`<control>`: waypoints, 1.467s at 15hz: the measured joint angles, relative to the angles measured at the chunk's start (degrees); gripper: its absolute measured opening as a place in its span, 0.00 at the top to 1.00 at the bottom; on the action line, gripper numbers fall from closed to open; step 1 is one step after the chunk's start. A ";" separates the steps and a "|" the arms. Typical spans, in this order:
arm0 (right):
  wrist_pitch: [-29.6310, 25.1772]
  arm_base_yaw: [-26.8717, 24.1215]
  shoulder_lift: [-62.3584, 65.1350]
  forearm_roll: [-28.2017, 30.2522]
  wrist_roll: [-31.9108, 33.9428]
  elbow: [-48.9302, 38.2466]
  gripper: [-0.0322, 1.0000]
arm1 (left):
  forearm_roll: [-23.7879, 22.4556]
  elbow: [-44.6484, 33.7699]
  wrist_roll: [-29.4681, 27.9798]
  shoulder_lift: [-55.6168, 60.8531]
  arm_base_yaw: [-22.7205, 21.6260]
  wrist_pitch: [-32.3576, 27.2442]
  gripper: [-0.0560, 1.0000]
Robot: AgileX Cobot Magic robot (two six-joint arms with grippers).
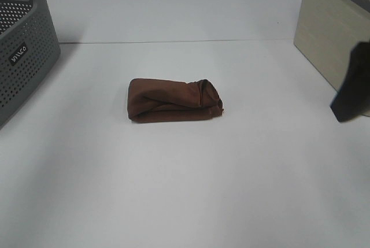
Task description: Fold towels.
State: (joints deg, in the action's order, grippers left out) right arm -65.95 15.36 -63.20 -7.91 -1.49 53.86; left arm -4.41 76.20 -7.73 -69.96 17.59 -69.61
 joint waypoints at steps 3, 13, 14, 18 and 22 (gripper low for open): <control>0.00 0.00 11.63 0.97 0.00 -9.00 0.12 | 0.00 -13.98 0.00 13.06 0.00 -0.06 0.35; 0.34 0.00 58.73 5.73 -1.95 -22.80 0.12 | 2.75 -43.03 9.17 59.82 0.00 4.70 0.35; 0.57 0.00 60.85 6.19 -1.95 -22.98 0.12 | 3.50 -43.77 9.80 61.54 0.00 6.30 0.35; 4.64 0.00 63.48 7.28 -1.95 -25.04 0.12 | 6.42 -46.93 16.44 62.51 0.00 9.28 0.35; 4.64 0.00 63.48 7.28 -1.95 -25.04 0.12 | 8.19 -47.21 19.37 62.51 0.00 9.17 0.35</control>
State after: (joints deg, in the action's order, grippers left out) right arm -61.31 15.36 0.29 -0.63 -3.44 28.82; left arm 3.78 28.99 11.63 -7.45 17.59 -60.45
